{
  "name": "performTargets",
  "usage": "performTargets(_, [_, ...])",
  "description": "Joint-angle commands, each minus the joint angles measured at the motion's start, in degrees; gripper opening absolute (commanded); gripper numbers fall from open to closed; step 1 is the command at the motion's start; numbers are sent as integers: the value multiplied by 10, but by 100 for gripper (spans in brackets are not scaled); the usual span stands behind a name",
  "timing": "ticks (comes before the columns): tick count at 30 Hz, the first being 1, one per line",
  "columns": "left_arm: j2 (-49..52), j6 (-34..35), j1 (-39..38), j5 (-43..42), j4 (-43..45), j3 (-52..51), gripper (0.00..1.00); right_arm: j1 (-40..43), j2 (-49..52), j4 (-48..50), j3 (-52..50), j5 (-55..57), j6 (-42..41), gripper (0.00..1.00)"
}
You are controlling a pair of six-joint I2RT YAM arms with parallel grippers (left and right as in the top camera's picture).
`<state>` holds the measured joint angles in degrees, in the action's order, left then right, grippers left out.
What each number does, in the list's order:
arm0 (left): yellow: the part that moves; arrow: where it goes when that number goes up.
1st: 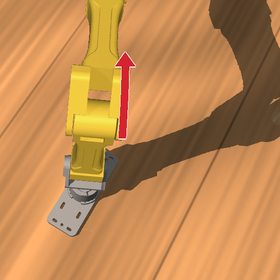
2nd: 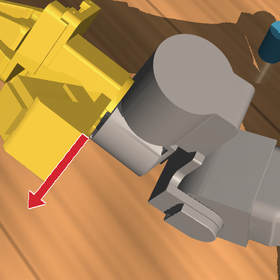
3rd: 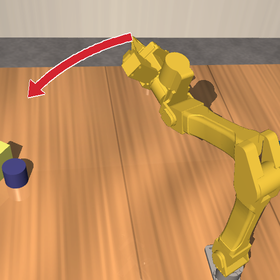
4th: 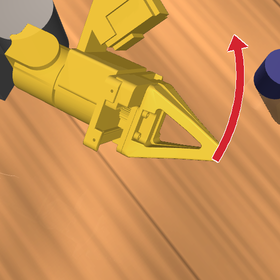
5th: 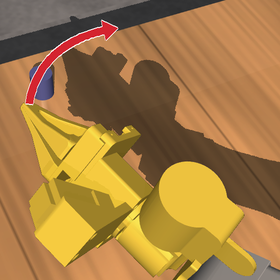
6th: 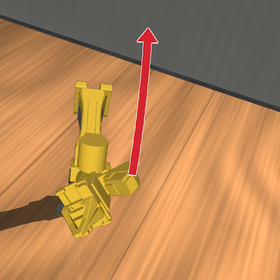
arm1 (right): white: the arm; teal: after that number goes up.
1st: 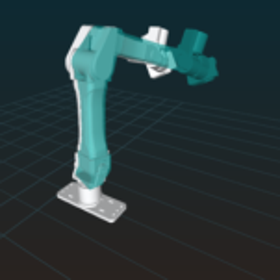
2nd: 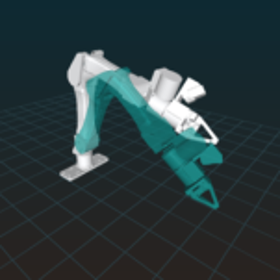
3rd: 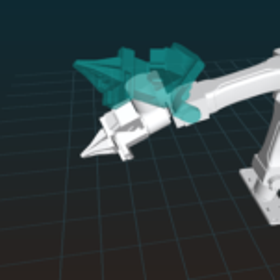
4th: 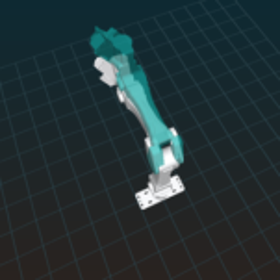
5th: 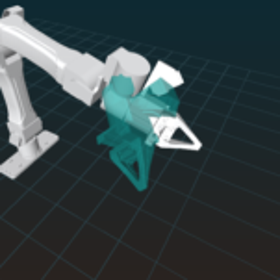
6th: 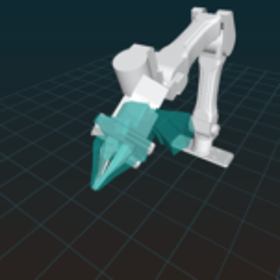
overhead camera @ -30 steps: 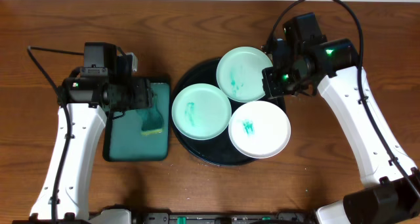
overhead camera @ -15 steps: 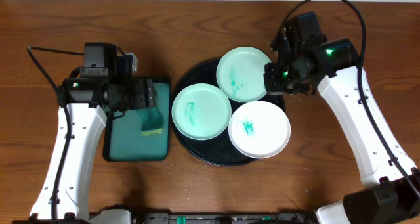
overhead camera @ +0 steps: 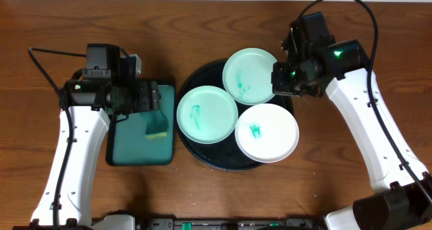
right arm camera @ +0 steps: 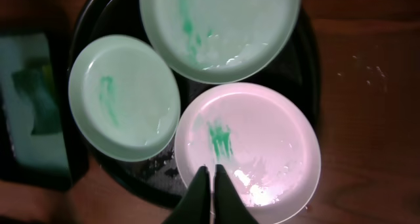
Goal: Clean dirty plates on tray and stack at the side
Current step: 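Reach the right gripper toward the top pale green plate, then grasp the top pale green plate rim with the right gripper and lift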
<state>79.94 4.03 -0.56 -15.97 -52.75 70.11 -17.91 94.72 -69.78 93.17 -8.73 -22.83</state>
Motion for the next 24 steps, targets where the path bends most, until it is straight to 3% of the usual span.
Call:
performTargets(1, [1, -6, 0, 5, -3, 3, 83, -6, -3, 3, 8, 29, -37, 2])
performTargets(5, [1, -6, 0, 5, -3, 3, 84, -7, 24, 8, 8, 26, -36, 1])
performTargets(9, [1, -6, 0, 5, -3, 3, 83, -17, 68, 33, 8, -4, 23, 1])
performTargets(10, [1, -6, 0, 5, -3, 3, 83, -22, 83, 40, 8, -18, 35, 9])
performTargets(13, [1, -6, 0, 5, -3, 3, 83, -34, 120, 59, 8, -58, 70, 72])
performTargets(14, [1, -6, 0, 5, -3, 3, 84, -38, 132, 66, 8, -73, 85, 99])
performTargets(21, [1, -6, 0, 5, -3, 3, 84, -57, 199, 113, 8, -110, 114, 99])
performTargets(23, [1, -6, 0, 5, -3, 3, 84, -57, 205, 120, 8, -119, 120, 88])
performTargets(24, [1, -6, 0, 5, -3, 3, 83, -58, 206, 121, 8, -126, 119, 95])
